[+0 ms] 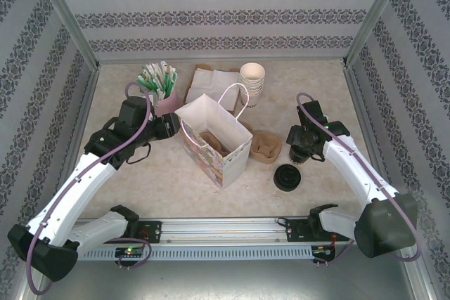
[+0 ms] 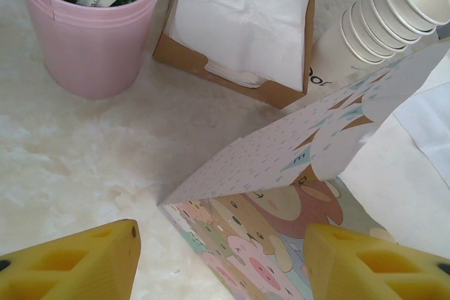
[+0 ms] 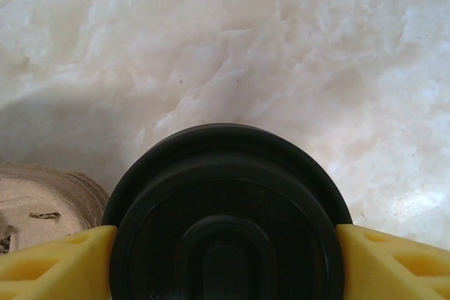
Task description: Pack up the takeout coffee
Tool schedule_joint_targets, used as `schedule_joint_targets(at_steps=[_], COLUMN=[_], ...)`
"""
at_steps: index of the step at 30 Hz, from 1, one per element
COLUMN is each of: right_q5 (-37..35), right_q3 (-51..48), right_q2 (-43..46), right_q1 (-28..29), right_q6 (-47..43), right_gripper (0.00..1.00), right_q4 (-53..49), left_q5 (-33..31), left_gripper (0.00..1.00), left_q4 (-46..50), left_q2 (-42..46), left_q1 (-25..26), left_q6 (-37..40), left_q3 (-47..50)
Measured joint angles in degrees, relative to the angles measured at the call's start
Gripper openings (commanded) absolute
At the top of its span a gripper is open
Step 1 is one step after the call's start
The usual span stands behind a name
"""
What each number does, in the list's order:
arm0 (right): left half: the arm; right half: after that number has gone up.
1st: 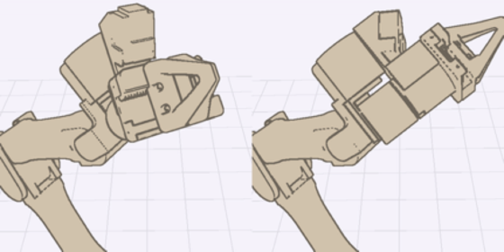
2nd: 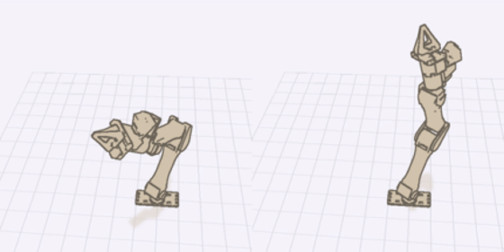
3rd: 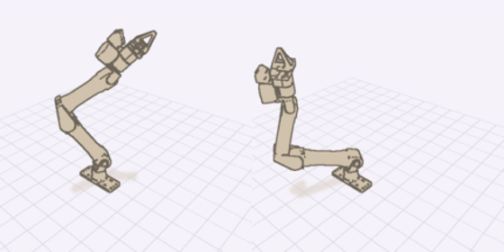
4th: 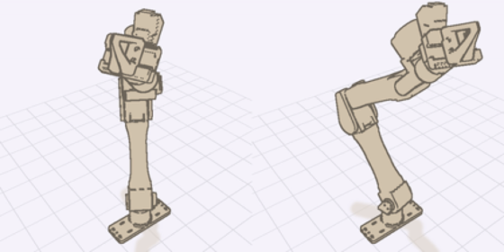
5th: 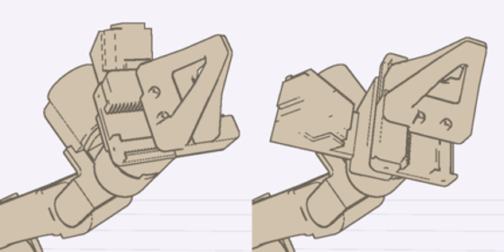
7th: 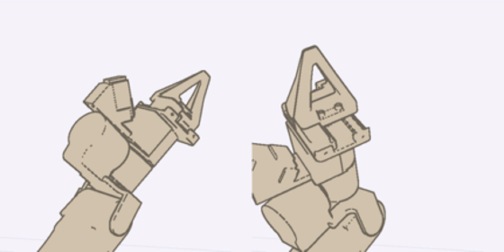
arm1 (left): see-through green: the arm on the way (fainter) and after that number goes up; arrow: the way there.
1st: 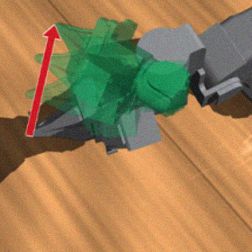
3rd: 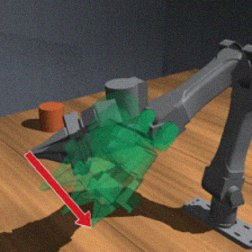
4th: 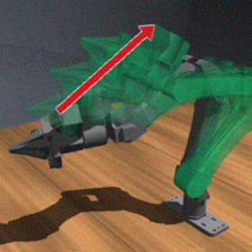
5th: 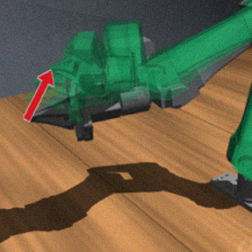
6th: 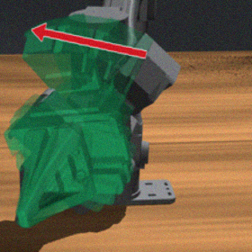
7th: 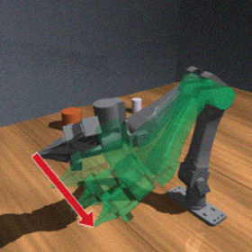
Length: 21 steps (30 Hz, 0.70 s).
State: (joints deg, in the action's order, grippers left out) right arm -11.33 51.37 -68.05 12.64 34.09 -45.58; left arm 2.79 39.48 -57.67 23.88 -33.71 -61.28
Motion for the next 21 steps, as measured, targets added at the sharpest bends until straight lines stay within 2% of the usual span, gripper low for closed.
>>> schedule_joint_targets(at_steps=[14,21], right_q5=[1.44,3.23], right_q3=[0.15,0.37], right_q2=[0.83,4.22], right_q1=[-0.02,-0.26], right_q6=[0.00,-1.36], right_gripper=[0.72,0.72], right_q4=[-0.02,0.00], left_q5=[-0.13,-4.72], left_gripper=[0.64,0.64], left_q4=[-0.07,-0.28], left_q2=[0.24,5.20], left_q1=[0.00,-0.17], left_q6=[-0.85,-1.77], left_q3=[0.04,2.23])
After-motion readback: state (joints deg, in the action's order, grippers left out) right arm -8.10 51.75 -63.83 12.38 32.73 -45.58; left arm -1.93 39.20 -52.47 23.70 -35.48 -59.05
